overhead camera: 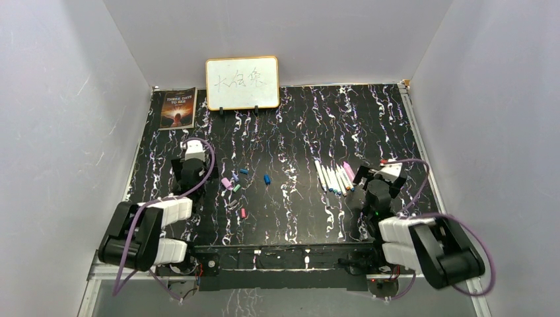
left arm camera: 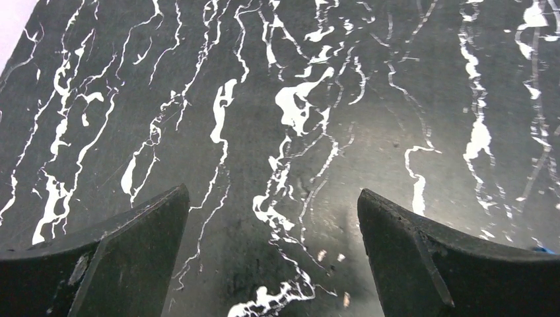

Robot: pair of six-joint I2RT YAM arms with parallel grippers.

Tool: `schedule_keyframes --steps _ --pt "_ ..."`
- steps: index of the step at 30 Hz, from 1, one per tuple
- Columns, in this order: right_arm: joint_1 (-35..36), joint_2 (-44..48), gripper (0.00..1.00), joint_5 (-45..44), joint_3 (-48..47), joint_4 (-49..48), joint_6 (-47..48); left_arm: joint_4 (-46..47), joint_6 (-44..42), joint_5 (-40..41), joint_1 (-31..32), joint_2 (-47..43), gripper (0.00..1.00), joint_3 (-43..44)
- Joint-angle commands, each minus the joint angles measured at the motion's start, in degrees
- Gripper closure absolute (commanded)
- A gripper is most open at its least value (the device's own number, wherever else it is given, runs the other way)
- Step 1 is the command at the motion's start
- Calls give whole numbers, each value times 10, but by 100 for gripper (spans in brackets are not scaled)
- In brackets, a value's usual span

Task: Open the pen caps

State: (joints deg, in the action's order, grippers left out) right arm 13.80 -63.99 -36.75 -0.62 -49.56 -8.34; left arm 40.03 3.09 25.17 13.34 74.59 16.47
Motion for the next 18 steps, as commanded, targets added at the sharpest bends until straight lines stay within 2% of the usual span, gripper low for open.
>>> schedule_keyframes --steps 1,5,8,9,13,18 --pt "-5 -98 2 8 -38 -184 31 116 1 -59 -38 45 2 -22" --pt "-6 -171 2 -13 -95 -171 48 96 -12 -82 -59 76 2 5" --pt "-11 -230 2 9 -69 -309 80 104 -16 -115 -82 103 2 23" --pt "-10 -242 2 12 -69 -318 88 113 -17 -125 -86 114 2 28" --pt "-10 -226 2 25 -71 -277 75 103 -22 -172 -106 149 2 59" --pt "-11 -262 2 104 -21 -395 102 122 -34 -210 -122 163 2 62"
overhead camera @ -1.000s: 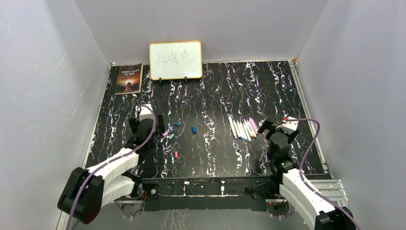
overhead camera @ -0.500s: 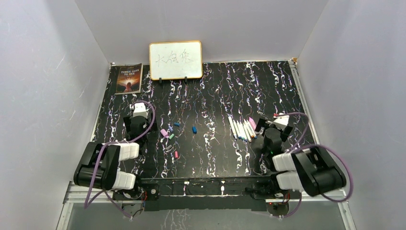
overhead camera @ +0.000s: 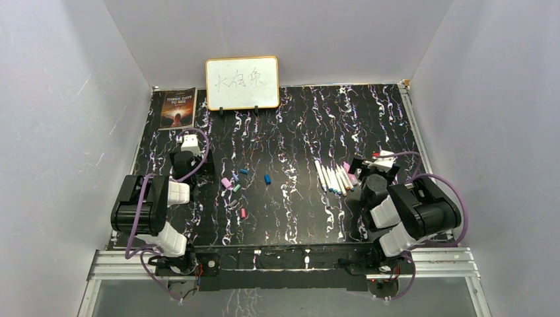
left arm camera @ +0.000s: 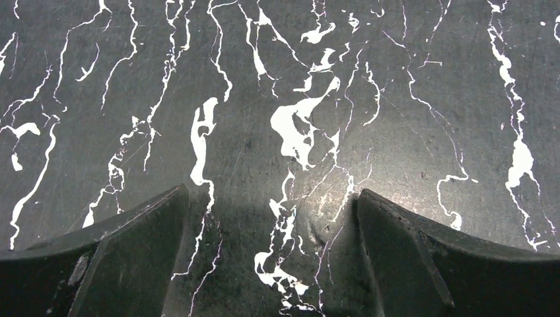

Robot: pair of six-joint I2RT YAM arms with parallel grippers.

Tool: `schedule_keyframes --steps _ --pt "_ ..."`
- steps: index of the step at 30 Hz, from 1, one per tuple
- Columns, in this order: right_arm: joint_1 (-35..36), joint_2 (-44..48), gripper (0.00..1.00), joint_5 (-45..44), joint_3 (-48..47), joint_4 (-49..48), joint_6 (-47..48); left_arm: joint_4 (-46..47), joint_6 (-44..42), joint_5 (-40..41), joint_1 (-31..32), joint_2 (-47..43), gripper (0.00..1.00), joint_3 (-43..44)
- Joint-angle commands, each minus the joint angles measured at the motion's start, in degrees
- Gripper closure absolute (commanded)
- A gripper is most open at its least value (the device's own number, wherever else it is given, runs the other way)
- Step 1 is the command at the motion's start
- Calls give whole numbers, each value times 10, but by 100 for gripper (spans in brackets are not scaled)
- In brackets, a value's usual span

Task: Open the pen caps

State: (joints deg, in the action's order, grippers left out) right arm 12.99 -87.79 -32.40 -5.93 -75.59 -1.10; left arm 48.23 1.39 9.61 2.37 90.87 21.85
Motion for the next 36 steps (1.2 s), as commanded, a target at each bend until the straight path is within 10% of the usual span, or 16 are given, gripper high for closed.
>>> schedule_keyframes --steps 1,8,16,36 --pt "-3 -52 2 71 34 -180 48 81 -26 -65 -14 8 1 -5" --pt "-18 -47 2 81 -10 -93 34 238 -4 -109 -46 55 2 -66" --pt "-58 -33 2 128 -66 44 -2 218 -3 -114 -49 48 1 -62" --pt "-60 -32 2 131 -62 33 -3 218 -5 -113 -48 52 2 -60"
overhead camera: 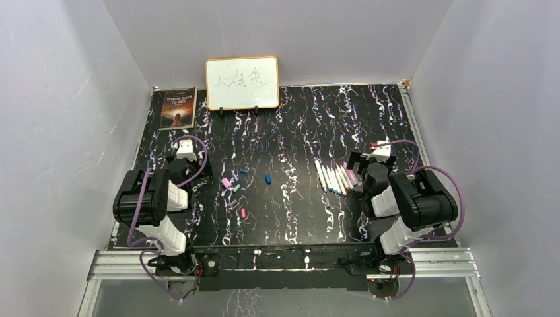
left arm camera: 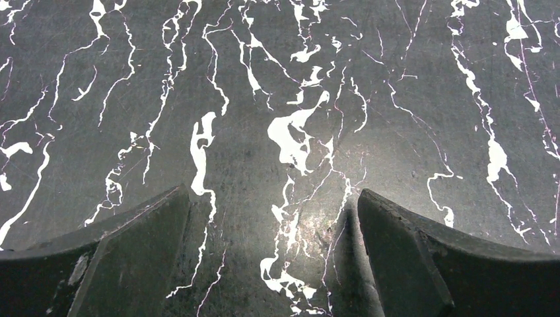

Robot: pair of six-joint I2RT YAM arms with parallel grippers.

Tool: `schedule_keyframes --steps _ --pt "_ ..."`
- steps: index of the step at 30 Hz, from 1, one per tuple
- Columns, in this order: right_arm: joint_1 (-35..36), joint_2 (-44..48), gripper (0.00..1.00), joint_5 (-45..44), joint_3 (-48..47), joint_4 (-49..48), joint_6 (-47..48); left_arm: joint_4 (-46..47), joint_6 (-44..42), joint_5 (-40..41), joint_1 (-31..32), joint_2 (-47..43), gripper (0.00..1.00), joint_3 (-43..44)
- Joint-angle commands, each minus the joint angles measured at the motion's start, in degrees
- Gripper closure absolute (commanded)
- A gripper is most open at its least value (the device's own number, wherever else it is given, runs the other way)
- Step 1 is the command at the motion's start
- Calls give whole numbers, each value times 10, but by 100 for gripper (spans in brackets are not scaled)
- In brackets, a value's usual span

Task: Open the pen caps

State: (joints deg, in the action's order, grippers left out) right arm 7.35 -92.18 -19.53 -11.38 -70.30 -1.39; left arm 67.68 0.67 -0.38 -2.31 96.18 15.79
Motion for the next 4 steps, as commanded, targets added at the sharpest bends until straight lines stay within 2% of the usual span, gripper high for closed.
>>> schedule_keyframes --steps 1,4 --pt "-3 12 2 2 -8 -19 1 26 1 -13 -2 0 1 1" --pt "-3 12 2 2 -8 -19 1 26 3 -15 -2 -3 2 -1"
